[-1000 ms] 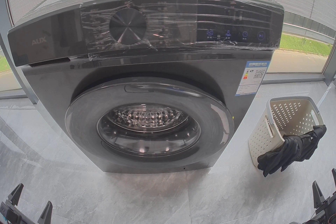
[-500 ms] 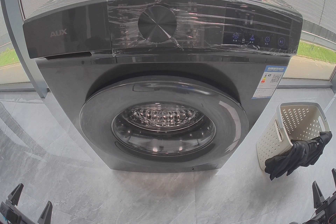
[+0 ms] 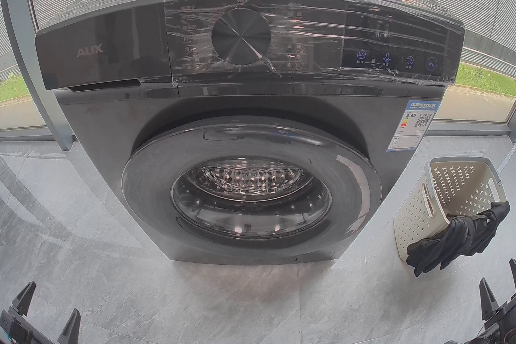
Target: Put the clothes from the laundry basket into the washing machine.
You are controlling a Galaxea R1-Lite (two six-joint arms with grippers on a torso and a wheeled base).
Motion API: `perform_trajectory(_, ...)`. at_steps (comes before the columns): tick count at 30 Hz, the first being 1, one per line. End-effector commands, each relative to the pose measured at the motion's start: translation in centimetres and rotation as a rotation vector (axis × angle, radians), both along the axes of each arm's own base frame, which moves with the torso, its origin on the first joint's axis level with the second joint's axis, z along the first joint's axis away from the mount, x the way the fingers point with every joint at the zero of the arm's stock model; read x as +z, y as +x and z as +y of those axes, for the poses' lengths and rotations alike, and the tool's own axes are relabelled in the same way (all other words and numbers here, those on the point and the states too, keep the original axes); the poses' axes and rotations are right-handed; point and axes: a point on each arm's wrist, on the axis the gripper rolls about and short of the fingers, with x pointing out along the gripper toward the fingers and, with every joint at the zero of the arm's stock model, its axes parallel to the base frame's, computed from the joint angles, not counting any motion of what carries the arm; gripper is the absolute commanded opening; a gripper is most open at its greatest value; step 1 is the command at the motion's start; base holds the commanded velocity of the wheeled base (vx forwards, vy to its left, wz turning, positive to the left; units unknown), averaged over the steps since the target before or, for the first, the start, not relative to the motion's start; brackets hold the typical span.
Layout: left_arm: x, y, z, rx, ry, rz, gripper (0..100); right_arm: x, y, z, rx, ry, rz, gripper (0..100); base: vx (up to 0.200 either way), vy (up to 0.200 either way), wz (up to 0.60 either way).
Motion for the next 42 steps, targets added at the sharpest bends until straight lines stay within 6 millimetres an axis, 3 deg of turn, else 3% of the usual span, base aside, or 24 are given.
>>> perform_trajectory(1,-0.53,0.0,0.0,0.0,0.0,0.0,100,-0.52,0.01,0.0,-0.001,0.0,0.002,100,0.0,0.0,0.0)
perform_trajectory(20,-0.53,0.0,0.0,0.0,0.0,0.0,100,-0.52,0.01,0.0,-0.001,0.001,0.002,100,-0.032,0.0,0.0)
perform_trajectory(26,-0.53,0.0,0.0,0.0,0.001,0.0,100,-0.52,0.01,0.0,-0.001,0.001,0.002,100,0.0,0.2,0.0)
perform_trajectory(38,-0.53,0.0,0.0,0.0,0.0,0.0,100,-0.52,0.01,0.0,-0.004,0.001,0.002,100,0.0,0.0,0.0)
perform_trajectory(42,-0.53,0.0,0.0,0.002,-0.002,0.0,100,-0.54,0.01,-0.01,-0.004,0.001,0.003,100,0.2,0.0,0.0)
